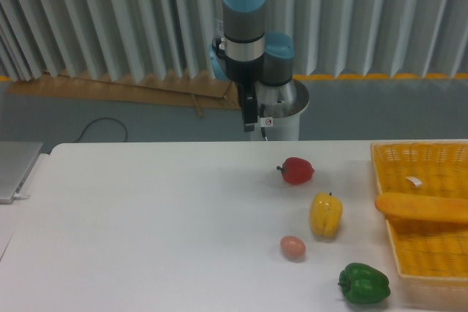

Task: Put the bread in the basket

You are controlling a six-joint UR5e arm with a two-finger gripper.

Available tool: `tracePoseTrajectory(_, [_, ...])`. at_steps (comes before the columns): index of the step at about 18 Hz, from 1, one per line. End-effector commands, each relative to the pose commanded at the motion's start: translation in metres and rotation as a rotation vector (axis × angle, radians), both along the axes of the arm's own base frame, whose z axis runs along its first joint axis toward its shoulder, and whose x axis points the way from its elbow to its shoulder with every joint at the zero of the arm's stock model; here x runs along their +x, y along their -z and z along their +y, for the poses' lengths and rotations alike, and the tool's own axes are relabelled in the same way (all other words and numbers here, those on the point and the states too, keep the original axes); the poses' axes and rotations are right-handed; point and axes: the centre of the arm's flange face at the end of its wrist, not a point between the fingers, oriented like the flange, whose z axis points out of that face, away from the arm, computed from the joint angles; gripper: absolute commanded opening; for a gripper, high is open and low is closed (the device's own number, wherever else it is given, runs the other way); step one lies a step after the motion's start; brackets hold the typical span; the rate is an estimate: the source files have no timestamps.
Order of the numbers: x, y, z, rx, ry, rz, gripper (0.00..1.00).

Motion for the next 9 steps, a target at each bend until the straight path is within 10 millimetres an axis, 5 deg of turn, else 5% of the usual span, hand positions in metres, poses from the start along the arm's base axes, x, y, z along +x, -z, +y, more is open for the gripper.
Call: tracePoseTrajectory(9, [0.004,-0.01,-0.019,-0.061,0.008,0.015,1.0])
